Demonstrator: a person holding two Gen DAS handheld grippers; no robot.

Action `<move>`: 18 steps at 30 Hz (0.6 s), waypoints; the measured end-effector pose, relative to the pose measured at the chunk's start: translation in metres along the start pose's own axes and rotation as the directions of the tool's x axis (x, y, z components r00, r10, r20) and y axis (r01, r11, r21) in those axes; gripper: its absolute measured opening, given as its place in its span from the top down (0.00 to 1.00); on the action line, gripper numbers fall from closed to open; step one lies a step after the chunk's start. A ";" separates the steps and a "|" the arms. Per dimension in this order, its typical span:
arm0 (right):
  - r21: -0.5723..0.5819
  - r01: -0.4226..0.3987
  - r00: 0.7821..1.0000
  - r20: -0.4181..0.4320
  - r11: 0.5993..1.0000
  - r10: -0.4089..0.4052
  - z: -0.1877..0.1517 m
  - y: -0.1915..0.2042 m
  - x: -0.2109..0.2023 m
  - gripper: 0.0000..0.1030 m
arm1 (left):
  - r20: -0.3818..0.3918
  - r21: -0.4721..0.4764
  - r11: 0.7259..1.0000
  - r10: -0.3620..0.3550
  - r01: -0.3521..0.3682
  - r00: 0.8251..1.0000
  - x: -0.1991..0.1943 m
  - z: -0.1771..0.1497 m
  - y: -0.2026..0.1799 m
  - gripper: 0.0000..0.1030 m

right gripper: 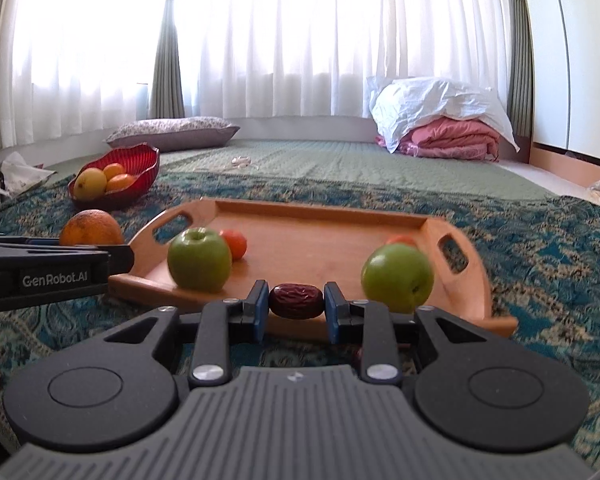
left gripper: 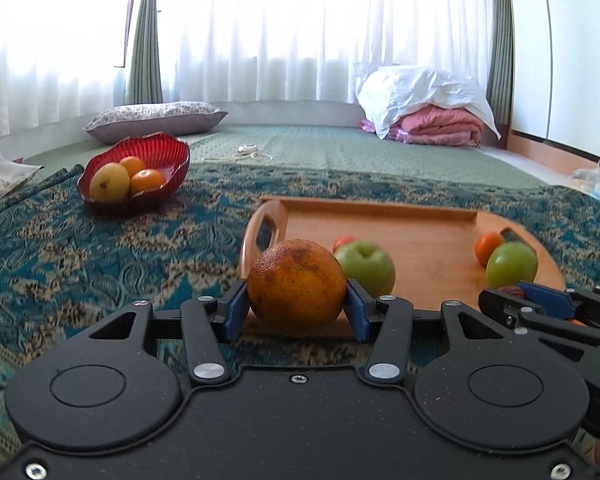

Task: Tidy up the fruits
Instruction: 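Carry the date with the right tool over the tray while the left carries the large orange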

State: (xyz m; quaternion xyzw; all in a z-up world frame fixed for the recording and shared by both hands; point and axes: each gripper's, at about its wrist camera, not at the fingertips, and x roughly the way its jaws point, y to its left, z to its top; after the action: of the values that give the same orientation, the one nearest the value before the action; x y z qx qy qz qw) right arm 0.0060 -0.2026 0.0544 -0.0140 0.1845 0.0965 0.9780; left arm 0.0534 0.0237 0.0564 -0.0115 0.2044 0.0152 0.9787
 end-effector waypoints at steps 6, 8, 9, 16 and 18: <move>0.010 0.039 0.998 0.039 0.999 -0.039 0.025 -0.015 0.006 0.67 | 0.013 0.004 1.000 -0.030 0.030 0.999 0.008 0.030 -0.005 0.53; 0.026 0.048 0.998 0.041 0.999 -0.049 0.035 -0.022 0.010 0.67 | 0.013 0.006 0.999 -0.038 0.038 0.999 0.013 0.041 -0.007 0.53; 0.035 0.054 0.998 0.040 0.998 -0.055 0.039 -0.026 0.012 0.67 | 0.015 0.013 0.999 -0.041 0.040 0.999 0.016 0.046 -0.008 0.53; 0.083 0.083 0.996 0.003 0.993 -0.084 0.066 -0.055 0.036 0.67 | 0.003 0.032 0.996 -0.080 0.080 0.997 0.041 0.082 -0.015 0.53; 0.084 0.086 0.996 -0.013 0.993 -0.085 0.073 -0.062 0.046 0.67 | -0.011 0.032 0.995 -0.090 0.090 0.996 0.049 0.090 -0.017 0.53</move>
State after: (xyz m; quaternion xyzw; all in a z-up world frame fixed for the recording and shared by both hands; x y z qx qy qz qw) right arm 0.0857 -0.2503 0.1050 0.0193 0.1922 0.0466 0.9801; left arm 0.1351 0.0103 0.1189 -0.0048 0.2087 -0.0324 0.9774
